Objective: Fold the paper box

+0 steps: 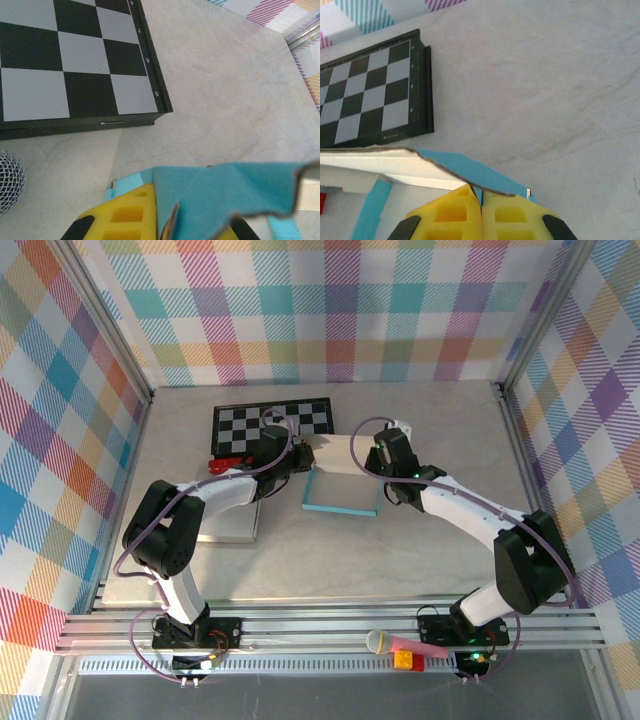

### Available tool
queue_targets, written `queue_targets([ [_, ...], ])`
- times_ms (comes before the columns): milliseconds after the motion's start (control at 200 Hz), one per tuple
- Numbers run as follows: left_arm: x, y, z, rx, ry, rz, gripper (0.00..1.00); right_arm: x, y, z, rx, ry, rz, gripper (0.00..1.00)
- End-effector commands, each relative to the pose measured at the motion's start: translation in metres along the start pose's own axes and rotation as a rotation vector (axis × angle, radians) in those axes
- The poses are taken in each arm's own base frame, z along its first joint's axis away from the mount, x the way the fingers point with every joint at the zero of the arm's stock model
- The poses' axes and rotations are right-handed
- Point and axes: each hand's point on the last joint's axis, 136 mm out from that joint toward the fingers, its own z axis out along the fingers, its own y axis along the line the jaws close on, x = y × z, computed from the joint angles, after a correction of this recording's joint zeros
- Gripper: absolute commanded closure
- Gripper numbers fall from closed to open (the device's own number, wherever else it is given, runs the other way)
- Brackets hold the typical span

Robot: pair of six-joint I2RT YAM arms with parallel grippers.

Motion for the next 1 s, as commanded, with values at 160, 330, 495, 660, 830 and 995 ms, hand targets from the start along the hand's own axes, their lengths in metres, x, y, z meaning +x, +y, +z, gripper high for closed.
queue_targets([
  [160, -0.020, -0.048, -0.005, 0.132, -0.020, -0.006, 0.92, 0.006, 0.014, 0.007, -0.009, 0.027, 0.093, 1.00],
  [330, 0.004, -0.039, -0.003, 0.141, 0.013, -0.015, 0.90, 0.029, 0.007, 0.010, -0.040, 0.043, 0.122, 1.00],
  [495, 0.021, -0.032, -0.004, 0.147, 0.036, -0.007, 0.89, 0.043, 0.000, 0.005, -0.056, 0.040, 0.121, 1.00],
  [660, 0.034, -0.026, -0.010, 0.132, 0.046, 0.002, 0.88, 0.056, 0.000, -0.001, -0.052, 0.088, 0.093, 1.00],
  [830, 0.047, -0.022, -0.013, 0.105, 0.078, 0.027, 0.89, 0.068, -0.004, -0.014, -0.012, 0.196, 0.124, 0.85],
  [995, 0.053, -0.017, -0.016, 0.082, 0.087, 0.047, 0.89, 0.079, -0.002, -0.041, 0.039, 0.394, 0.150, 0.55],
])
